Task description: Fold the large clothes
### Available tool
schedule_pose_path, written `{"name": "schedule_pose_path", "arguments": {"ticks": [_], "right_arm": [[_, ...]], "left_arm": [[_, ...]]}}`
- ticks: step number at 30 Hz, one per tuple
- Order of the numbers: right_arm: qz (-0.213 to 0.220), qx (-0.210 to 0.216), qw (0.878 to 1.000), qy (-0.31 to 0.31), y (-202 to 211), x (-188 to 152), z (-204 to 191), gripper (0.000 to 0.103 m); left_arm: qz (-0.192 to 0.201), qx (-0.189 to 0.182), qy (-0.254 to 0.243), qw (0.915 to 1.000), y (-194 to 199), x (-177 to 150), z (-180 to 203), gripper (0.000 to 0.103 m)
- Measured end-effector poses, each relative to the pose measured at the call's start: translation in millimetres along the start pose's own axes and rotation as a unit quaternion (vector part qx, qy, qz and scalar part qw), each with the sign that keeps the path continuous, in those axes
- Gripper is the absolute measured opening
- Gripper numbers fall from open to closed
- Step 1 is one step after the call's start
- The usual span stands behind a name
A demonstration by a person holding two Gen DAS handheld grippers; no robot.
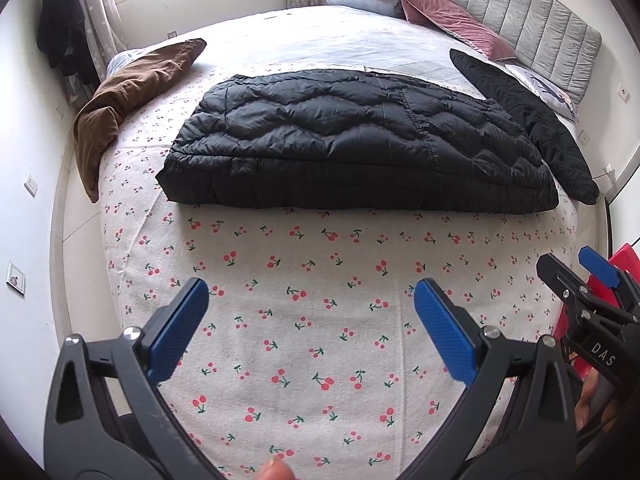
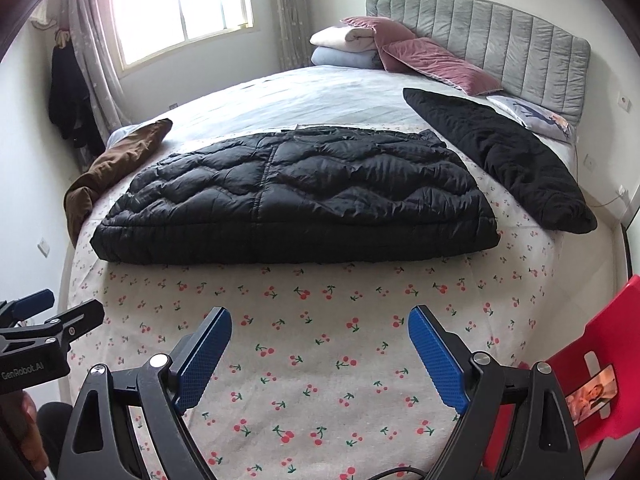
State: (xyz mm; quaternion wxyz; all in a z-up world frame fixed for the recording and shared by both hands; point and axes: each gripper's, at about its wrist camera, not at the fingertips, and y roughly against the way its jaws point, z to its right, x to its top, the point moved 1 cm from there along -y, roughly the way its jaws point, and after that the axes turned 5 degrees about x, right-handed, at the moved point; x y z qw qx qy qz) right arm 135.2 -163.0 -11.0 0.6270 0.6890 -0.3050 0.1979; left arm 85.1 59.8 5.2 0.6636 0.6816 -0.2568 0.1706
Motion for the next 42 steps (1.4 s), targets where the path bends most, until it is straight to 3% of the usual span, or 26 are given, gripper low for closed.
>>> {"name": "schedule_pose_path", "arguments": {"ticks": [42], "right_arm": [[-0.021, -0.001, 1.000, 0.016, -9, -3, -12, 0.091]], "left_arm": [[-0.002, -0.024, -0.002, 0.9997, -5, -1, 8, 0.102]]}}
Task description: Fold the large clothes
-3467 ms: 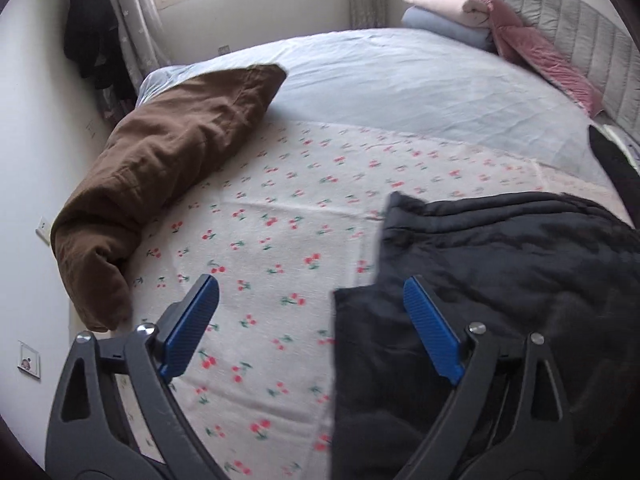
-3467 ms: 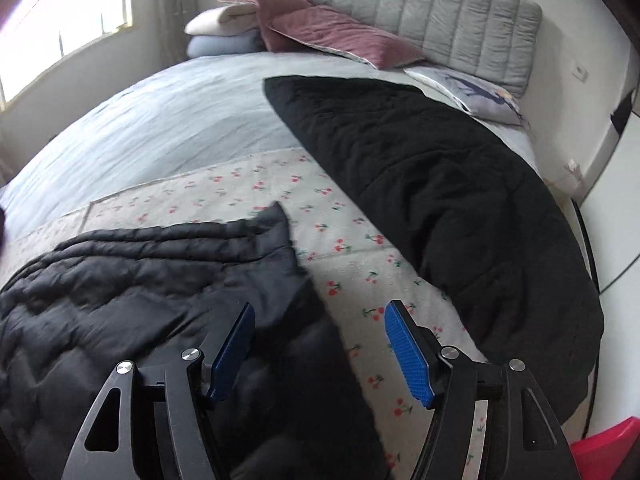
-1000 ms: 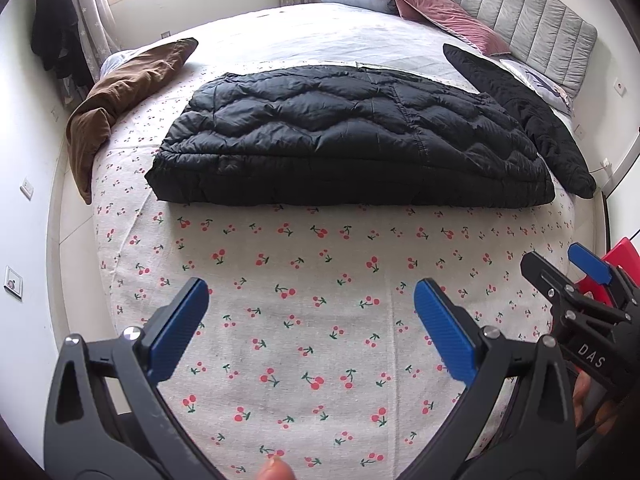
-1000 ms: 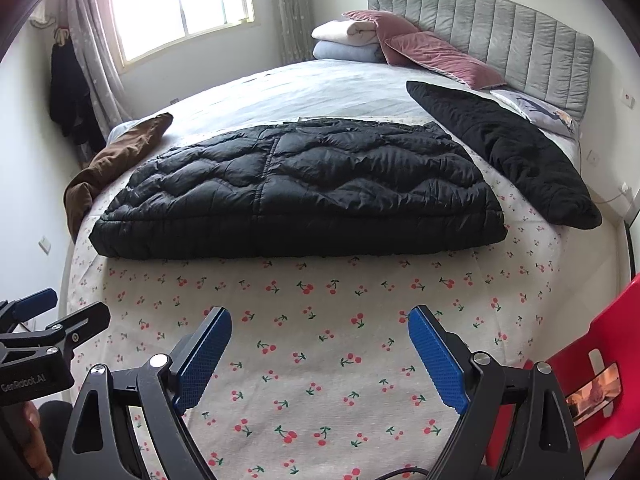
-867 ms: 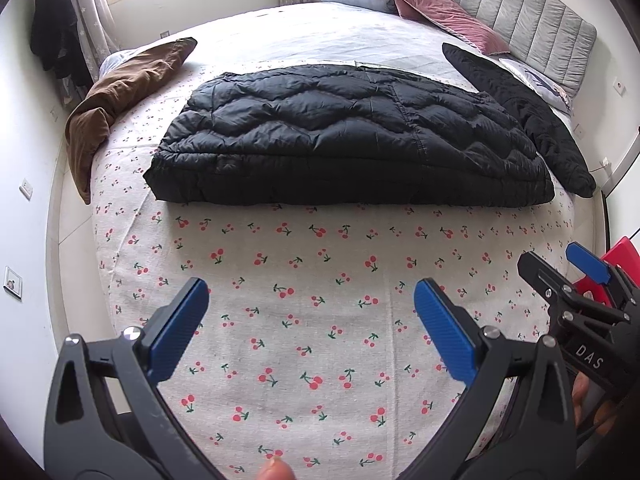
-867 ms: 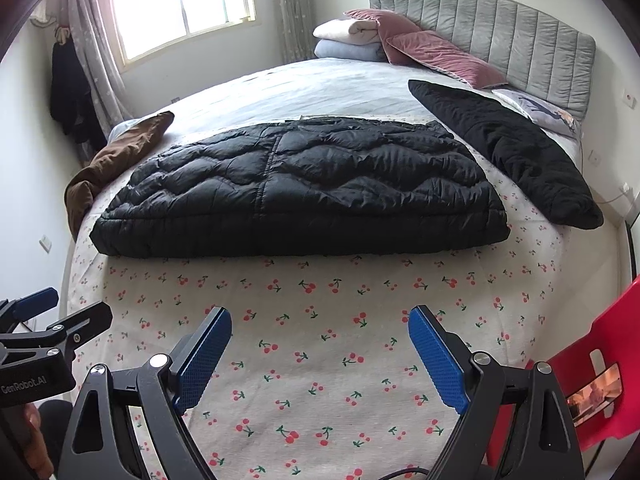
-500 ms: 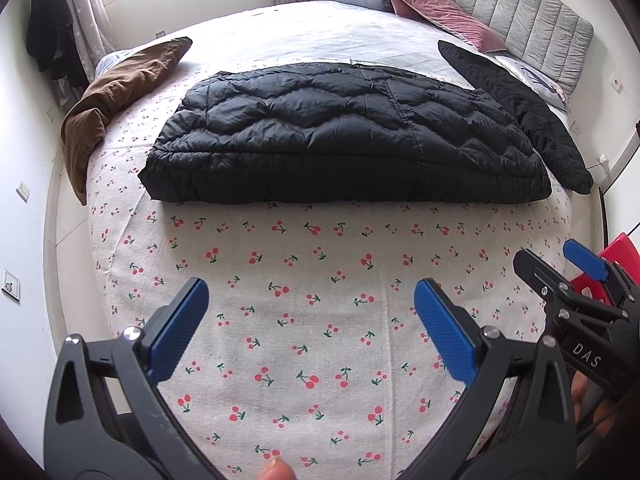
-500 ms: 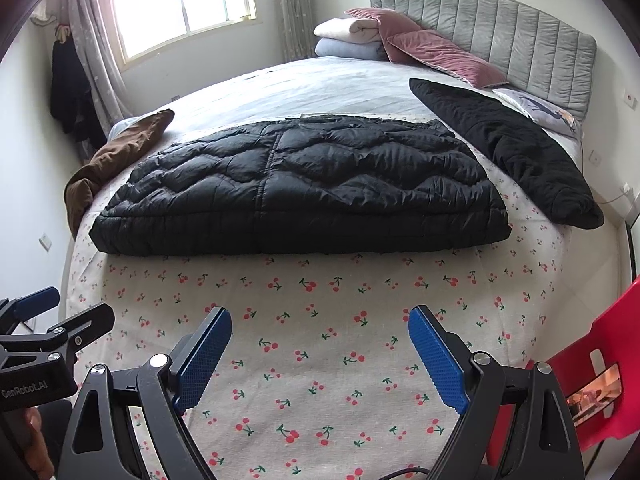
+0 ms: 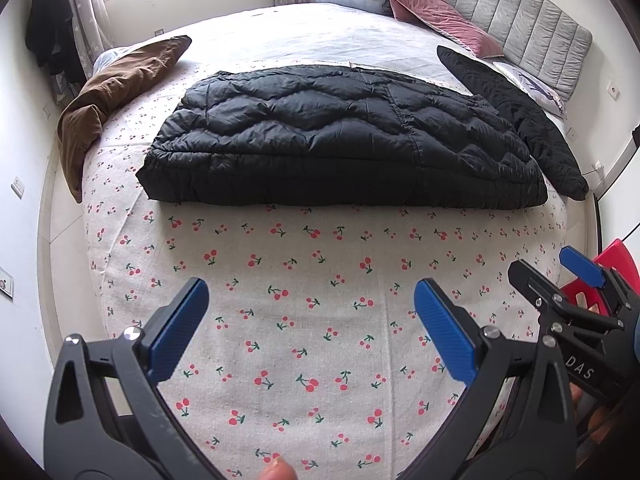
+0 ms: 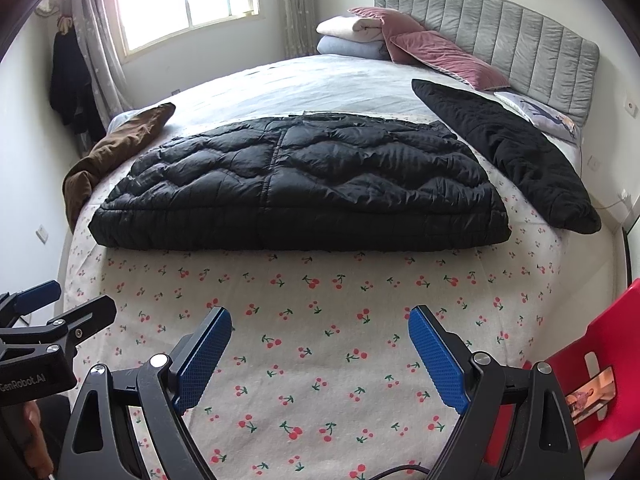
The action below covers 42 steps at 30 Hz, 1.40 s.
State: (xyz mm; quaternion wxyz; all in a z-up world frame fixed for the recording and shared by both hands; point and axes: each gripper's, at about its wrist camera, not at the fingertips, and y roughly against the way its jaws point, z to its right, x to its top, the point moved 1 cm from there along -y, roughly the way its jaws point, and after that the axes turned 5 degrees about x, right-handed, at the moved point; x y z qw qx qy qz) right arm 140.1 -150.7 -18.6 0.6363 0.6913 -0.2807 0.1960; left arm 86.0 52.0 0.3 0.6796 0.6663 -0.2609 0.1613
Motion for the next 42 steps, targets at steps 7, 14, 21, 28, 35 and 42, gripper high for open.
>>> {"name": "schedule_pose_path", "arguments": {"ticks": [7, 14, 21, 28, 35, 42], "right_arm": [[-0.003, 0.000, 1.000, 0.001, -0.3, 0.6, -0.5, 0.091], [-0.001, 0.000, 1.000, 0.001, 0.7, 0.9, -0.9, 0.091], [-0.002, 0.002, 1.000, 0.003, 1.2, 1.2, -1.4, 0.091], [-0.001, 0.003, 1.000, 0.004, 2.0, 2.1, -2.9, 0.091], [-0.003, 0.005, 1.000, 0.006, 0.2, 1.5, -3.9, 0.091], [-0.006, 0.007, 1.000, 0.007, -3.4, 0.1, -4.4, 0.091]], "left_arm": [[0.000, -0.003, -0.003, 1.0000, 0.8, 0.7, 1.3, 0.102], [0.003, -0.005, -0.004, 1.0000, 3.6, 1.4, 2.5, 0.102], [0.004, -0.004, -0.004, 1.0000, 4.5, 1.5, 2.5, 0.102], [0.002, -0.005, -0.004, 1.0000, 4.4, 1.0, 3.2, 0.102], [-0.001, -0.004, -0.007, 1.0000, 3.2, 3.6, 2.6, 0.102], [0.001, -0.006, 0.000, 1.0000, 0.2, 2.3, 1.3, 0.102]]}}
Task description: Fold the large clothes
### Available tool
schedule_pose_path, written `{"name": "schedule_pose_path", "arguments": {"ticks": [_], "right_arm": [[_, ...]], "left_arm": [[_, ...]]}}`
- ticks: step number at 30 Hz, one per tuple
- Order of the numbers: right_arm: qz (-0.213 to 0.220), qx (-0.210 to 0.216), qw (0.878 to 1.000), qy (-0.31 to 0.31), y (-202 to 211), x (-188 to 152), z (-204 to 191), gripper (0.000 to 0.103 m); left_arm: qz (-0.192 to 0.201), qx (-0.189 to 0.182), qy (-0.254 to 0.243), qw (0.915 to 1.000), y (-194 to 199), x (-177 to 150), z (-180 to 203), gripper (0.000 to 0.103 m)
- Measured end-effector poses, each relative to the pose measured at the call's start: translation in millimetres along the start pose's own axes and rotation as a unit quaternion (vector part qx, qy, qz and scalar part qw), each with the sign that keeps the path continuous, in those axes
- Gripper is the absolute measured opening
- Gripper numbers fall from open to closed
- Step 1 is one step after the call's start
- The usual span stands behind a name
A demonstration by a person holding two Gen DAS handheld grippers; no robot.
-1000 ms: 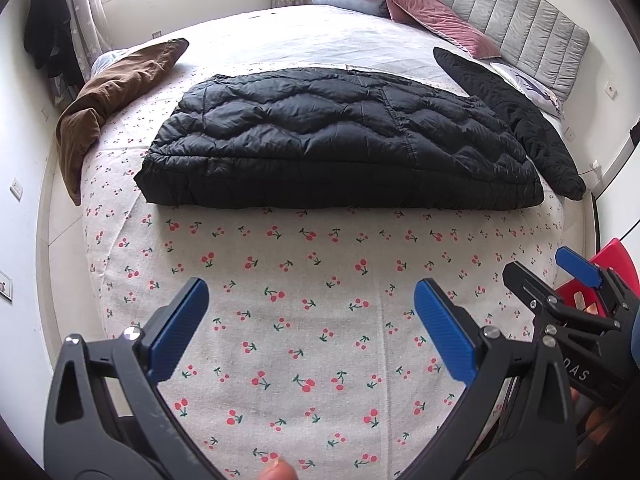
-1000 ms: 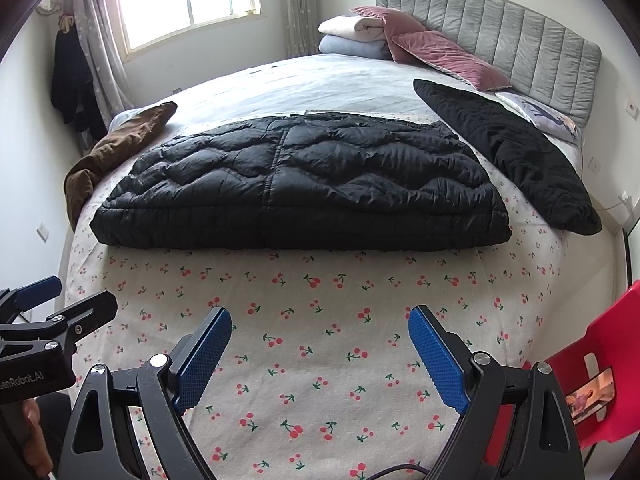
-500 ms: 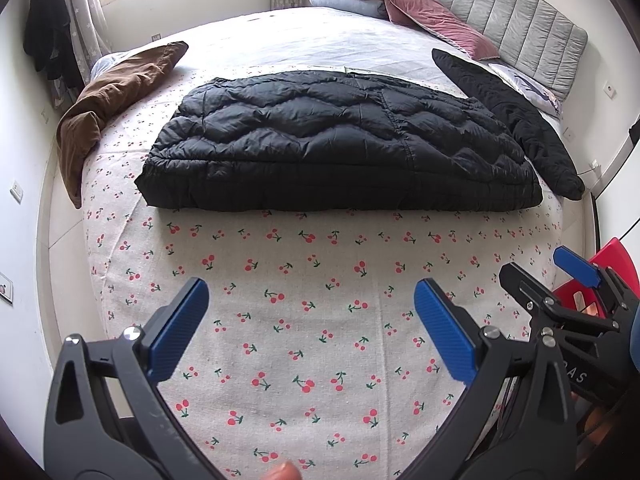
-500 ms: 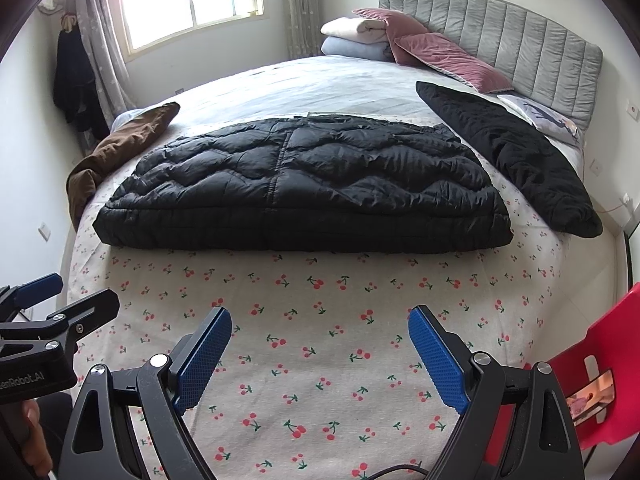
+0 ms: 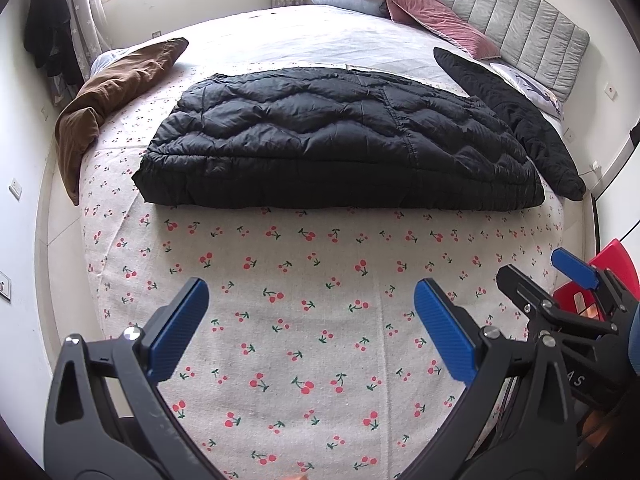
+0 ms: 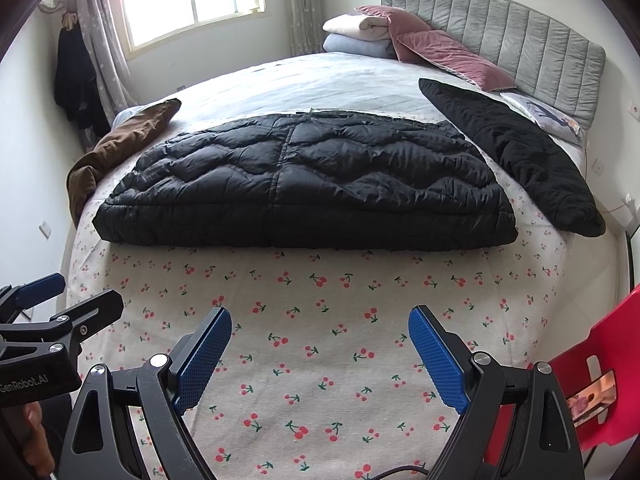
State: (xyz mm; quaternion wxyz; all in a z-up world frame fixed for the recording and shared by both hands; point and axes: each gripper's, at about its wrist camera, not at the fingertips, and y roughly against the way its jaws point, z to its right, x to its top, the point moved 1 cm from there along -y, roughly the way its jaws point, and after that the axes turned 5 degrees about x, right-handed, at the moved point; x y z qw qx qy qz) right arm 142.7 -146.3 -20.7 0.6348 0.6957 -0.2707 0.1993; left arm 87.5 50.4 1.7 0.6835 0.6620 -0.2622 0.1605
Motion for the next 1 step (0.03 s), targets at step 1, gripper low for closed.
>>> {"name": "schedule_pose_path", "arguments": {"ticks": [1], "right_arm": [[-0.001, 0.000, 1.000, 0.000, -0.7, -0.3, 0.0, 0.091]], "left_arm": [[-0.001, 0.001, 0.000, 1.0000, -0.9, -0.1, -0.3, 0.102]]}}
